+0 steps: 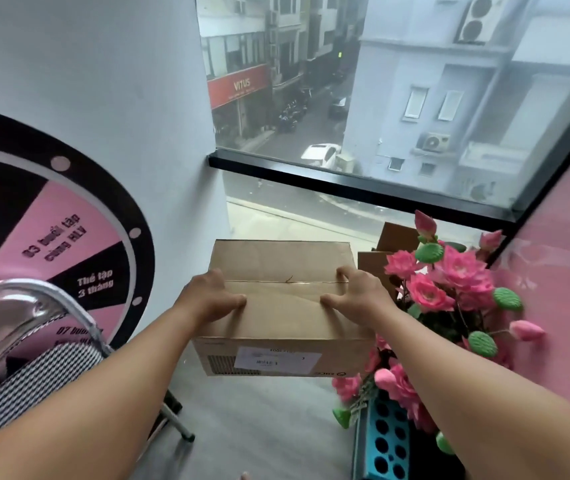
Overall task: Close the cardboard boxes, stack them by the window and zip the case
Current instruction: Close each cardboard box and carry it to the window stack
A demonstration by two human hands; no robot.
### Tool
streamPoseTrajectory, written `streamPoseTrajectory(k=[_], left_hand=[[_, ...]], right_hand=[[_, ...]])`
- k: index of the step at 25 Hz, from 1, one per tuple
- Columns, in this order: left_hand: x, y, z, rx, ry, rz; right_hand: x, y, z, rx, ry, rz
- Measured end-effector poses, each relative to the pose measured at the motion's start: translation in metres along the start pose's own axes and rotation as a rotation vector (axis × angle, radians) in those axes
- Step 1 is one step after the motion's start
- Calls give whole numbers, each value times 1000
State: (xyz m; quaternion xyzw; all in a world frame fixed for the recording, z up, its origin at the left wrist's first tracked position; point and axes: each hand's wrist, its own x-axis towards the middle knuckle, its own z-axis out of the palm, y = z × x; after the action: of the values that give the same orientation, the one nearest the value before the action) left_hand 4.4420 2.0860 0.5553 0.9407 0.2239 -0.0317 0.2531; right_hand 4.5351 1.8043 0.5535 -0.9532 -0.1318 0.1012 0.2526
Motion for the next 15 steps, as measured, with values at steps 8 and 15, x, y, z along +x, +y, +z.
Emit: streamPoseTrajectory(k=[8, 15], left_hand=[[191, 8, -2, 11, -73, 49], [329, 29, 47, 56, -150, 53]], right_hand=[[160, -10, 16, 72, -5, 134], [285, 34, 49, 109, -40, 258]])
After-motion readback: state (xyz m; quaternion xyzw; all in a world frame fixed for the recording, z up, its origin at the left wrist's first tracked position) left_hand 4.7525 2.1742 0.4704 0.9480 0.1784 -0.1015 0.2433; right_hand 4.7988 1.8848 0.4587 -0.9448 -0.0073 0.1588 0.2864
